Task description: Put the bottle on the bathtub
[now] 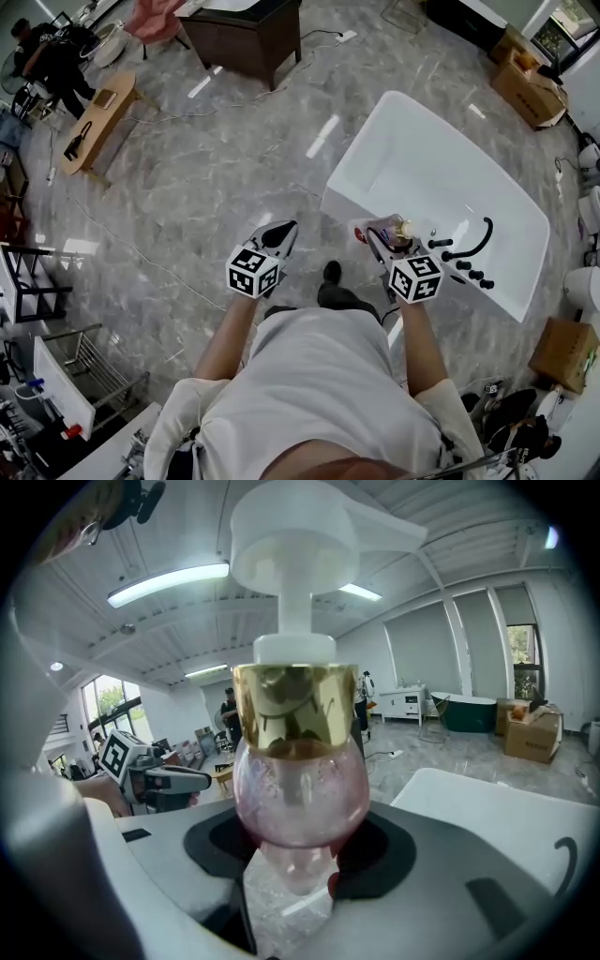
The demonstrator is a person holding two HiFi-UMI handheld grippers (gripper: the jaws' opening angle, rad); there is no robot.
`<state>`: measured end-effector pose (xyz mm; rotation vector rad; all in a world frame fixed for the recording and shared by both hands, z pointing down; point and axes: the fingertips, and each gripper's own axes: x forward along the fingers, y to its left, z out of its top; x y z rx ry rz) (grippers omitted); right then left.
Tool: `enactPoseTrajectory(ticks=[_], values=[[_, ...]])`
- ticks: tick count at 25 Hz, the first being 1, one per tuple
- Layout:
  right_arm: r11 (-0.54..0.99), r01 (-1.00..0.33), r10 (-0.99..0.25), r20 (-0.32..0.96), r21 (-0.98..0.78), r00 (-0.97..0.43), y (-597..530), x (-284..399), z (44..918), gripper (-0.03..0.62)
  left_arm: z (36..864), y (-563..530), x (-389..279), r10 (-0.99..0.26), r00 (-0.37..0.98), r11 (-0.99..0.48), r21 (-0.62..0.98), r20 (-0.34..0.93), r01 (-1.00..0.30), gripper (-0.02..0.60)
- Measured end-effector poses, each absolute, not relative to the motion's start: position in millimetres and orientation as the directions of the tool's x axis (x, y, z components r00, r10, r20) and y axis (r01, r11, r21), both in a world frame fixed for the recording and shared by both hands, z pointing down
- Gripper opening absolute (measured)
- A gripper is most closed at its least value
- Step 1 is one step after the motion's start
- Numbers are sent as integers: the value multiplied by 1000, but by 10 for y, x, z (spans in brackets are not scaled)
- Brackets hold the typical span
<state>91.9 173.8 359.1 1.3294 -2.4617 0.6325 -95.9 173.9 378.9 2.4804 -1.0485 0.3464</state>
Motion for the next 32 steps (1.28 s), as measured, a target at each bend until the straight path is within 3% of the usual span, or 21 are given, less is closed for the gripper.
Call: enactPoseTrajectory(ticks=[17, 32], values=[[554, -784, -623, 487, -278, -613, 319, 1468, 4100, 236, 4116, 502, -306, -633, 619, -545, 300, 466, -783, 5], [572, -768, -568, 536, -288, -624, -394, 1269, 4537, 236, 4568, -195, -355, -582, 605, -553, 281, 543, -784, 5]])
